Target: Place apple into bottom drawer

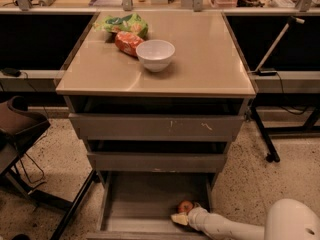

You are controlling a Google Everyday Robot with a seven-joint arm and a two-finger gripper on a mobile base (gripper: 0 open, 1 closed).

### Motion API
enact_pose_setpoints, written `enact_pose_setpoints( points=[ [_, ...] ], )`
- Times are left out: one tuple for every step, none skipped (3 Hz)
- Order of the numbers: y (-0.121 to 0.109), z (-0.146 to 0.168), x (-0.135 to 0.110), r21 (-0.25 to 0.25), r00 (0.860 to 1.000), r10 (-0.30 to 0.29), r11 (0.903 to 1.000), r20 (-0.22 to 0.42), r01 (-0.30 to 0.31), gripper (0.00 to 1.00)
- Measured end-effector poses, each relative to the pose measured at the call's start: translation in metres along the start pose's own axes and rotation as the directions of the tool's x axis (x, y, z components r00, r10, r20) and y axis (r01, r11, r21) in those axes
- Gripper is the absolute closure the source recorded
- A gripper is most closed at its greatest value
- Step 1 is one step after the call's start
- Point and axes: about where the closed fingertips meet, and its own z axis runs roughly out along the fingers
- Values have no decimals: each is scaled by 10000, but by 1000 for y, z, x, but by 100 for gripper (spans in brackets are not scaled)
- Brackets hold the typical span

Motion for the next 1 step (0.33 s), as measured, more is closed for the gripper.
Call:
enact_pose_setpoints(
  points=[
    [0, 0, 0, 0, 10000, 0, 10000, 0, 0, 0]
  ],
)
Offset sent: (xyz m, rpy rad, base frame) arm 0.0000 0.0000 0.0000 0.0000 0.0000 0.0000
